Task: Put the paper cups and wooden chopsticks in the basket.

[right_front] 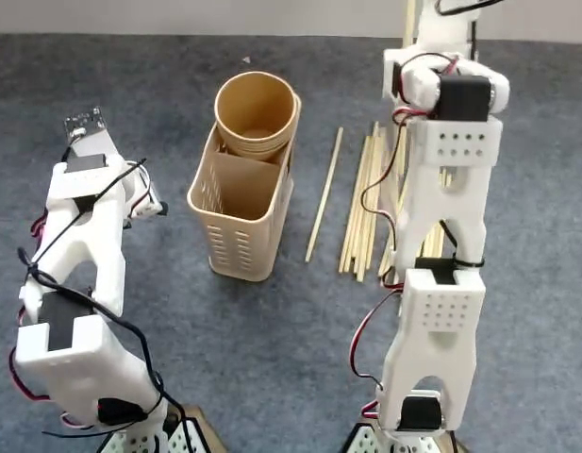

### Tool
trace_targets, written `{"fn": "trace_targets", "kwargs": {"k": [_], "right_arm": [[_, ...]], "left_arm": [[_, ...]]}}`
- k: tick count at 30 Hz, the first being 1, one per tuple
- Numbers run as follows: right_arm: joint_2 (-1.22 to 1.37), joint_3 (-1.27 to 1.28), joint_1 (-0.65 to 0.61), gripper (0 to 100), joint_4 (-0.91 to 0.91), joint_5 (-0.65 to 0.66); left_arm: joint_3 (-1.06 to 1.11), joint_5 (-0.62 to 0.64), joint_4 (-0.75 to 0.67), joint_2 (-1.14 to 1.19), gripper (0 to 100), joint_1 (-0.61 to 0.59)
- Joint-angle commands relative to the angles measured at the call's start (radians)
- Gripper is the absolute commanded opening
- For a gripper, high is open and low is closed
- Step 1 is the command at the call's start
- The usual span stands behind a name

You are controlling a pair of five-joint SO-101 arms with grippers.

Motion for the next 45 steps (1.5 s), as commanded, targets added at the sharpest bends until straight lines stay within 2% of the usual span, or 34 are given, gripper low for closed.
{"fn": "trace_targets", "kwargs": {"k": [1, 6, 12, 22, 30, 38, 41, 43, 45], "right_arm": [[-0.013, -0.117, 0.005, 0.5, -0.008, -0.005], [-0.021, -0.173, 0.001, 0.5, -0.010, -0.011], [-0.041, -0.351, -0.093, 0.5, 0.038, -0.068], [-0.168, -0.318, -0.239, 0.5, 0.056, -0.066], [-0.262, -0.318, -0.432, 0.5, 0.206, -0.080], [-0.223, -0.320, -0.547, 0.5, 0.099, -0.101], [-0.321, -0.321, -0.604, 0.5, 0.208, -0.066], [-0.414, -0.294, -0.615, 0.4, 0.248, -0.061], [-0.507, -0.131, -0.549, 0.4, 0.245, -0.061]], "left_arm": [[-0.002, 0.003, -0.011, -0.012, 22, -0.005], [-0.002, 0.003, -0.011, -0.012, 22, -0.005], [-0.001, 0.003, -0.025, -0.012, 22, -0.005], [-0.002, 0.003, -0.025, -0.012, 22, -0.005], [-0.005, 0.003, -0.025, -0.012, 22, -0.005], [-0.004, 0.002, -0.025, -0.012, 22, -0.012], [-0.004, 0.002, -0.025, -0.012, 22, -0.012], [-0.005, 0.002, -0.026, -0.012, 22, -0.010], [-0.004, 0.002, -0.038, -0.012, 22, -0.005]]}}
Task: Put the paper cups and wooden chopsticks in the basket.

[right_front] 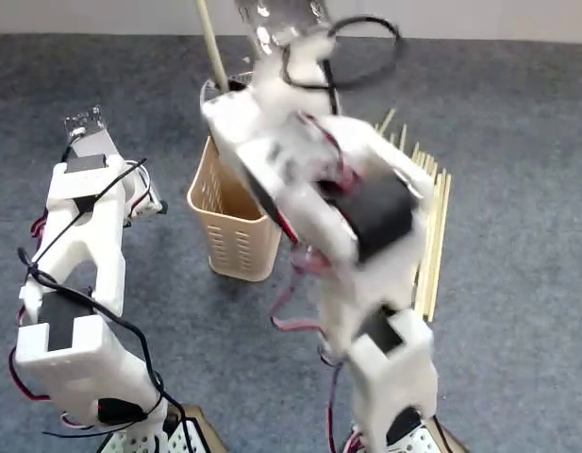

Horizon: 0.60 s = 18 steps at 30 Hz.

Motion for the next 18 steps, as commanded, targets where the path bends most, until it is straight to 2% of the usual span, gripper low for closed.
{"fn": "trace_targets", "kwargs": {"k": [1, 5, 12, 15, 18], "right_arm": [[-0.217, 0.199, 0.071, 0.4, 0.019, 0.012], [-0.426, 0.608, 0.094, 0.4, 0.013, 0.049], [-0.789, 1.010, 0.071, 0.4, -0.031, 0.054], [-0.888, 1.285, 0.071, 0.4, -0.229, 0.057], [-0.987, 1.555, 0.073, 0.4, -0.553, 0.057]], "left_arm": [[-0.005, 0.002, -0.032, -0.012, 22, -0.005], [-0.004, 0.002, -0.037, -0.012, 22, -0.005], [0.012, 0.002, -0.052, 0.004, 22, -0.002], [0.012, -0.040, -0.066, 0.019, 22, 0.005], [0.012, -0.051, -0.066, 0.022, 22, 0.004]]}}
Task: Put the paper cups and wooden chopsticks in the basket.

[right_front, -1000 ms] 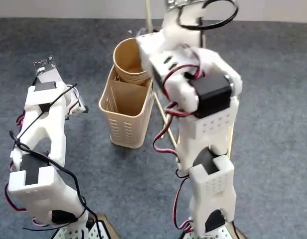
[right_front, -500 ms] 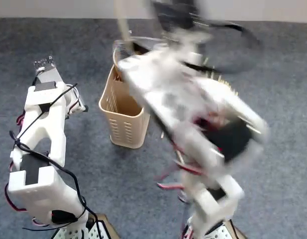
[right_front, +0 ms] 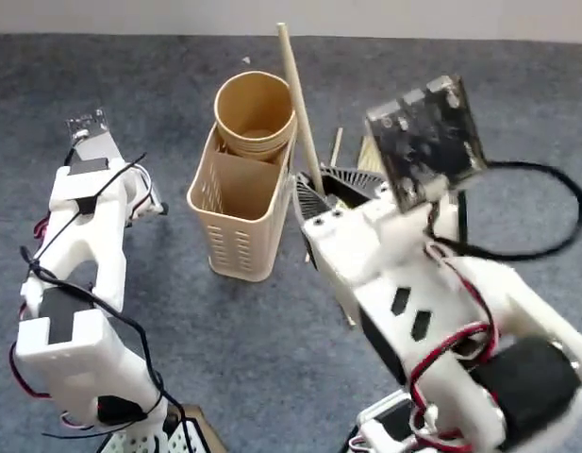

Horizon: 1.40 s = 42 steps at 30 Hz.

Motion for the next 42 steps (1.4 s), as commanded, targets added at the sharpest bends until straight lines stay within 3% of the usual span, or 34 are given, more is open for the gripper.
{"fn": "trace_targets", "kwargs": {"k": [1, 5, 10, 13, 19, 24, 30, 34, 38, 42], "right_arm": [[-0.111, 0.334, -0.001, 0.4, -0.409, 0.011], [-0.180, 0.581, -0.005, 0.4, -0.779, 0.012], [-0.084, 0.745, -0.005, 0.4, -1.109, 0.012], [0.025, 0.751, -0.007, 0.4, -1.199, 0.006], [0.203, 0.664, -0.022, 0.4, -1.205, 0.003], [0.196, 0.659, -0.022, 3.2, -1.078, 0.011], [0.022, 0.685, -0.045, 25.5, -0.966, 0.060], [-0.099, 0.722, -0.047, 25.9, -0.901, 0.078], [-0.176, 0.627, 0.053, 25.9, -0.657, 0.075], [-0.073, 0.513, 0.257, 25.9, -0.312, 0.074]], "left_arm": [[-0.004, -0.015, -0.009, -0.005, 22, 0.001], [-0.004, -0.015, -0.009, -0.004, 22, 0.004], [-0.004, -0.017, -0.009, -0.004, 22, 0.004], [-0.004, -0.017, -0.014, -0.004, 22, 0.005], [0.004, -0.017, -0.037, -0.004, 22, 0.005], [-0.001, -0.017, -0.037, -0.004, 22, 0.004], [-0.002, -0.018, -0.037, -0.004, 22, 0.004], [-0.001, -0.018, -0.037, -0.004, 22, 0.005], [0.002, -0.018, -0.037, -0.004, 22, 0.005], [-0.001, -0.018, -0.037, -0.004, 22, 0.004]]}}
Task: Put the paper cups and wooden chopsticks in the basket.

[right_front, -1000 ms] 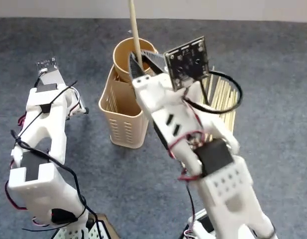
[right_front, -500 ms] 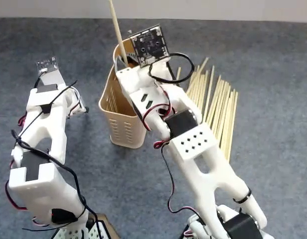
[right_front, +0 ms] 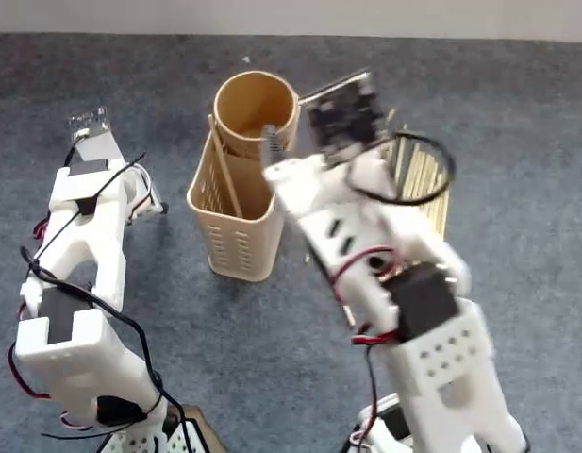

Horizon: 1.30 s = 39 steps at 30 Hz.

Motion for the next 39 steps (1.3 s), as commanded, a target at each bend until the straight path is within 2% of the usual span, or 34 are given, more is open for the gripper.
{"fn": "trace_targets", "kwargs": {"k": [1, 4, 8, 11, 15, 25, 30, 36, 39], "right_arm": [[0.091, -0.065, 0.189, 25.9, 0.266, 0.009], [0.219, 0.012, 0.329, 25.9, 0.269, 0.017], [0.374, 0.116, 0.407, 25.9, 0.097, 0.046], [0.492, 0.170, 0.410, 25.9, -0.019, 0.051], [0.631, 0.186, 0.410, 25.9, -0.081, 0.052], [0.872, 0.186, 0.410, 25.9, -0.176, 0.051], [0.911, 0.185, 0.409, 25.4, -0.180, 0.051], [0.908, 0.185, 0.406, 11.2, -0.182, 0.049], [0.908, 0.168, 0.404, 8.4, -0.183, 0.046]], "left_arm": [[-0.007, -0.009, -0.008, -0.008, 22, 0.004], [-0.004, -0.009, -0.006, -0.010, 22, 0.007], [-0.001, -0.009, -0.005, -0.010, 22, 0.018], [-0.001, -0.009, -0.003, -0.008, 22, 0.012], [-0.001, -0.009, -0.003, -0.008, 22, 0.010], [-0.001, -0.009, -0.003, -0.008, 22, 0.016], [-0.001, -0.009, -0.003, -0.008, 22, 0.016], [-0.001, -0.009, -0.003, -0.008, 22, 0.016], [-0.001, -0.009, -0.003, -0.008, 22, 0.016]]}}
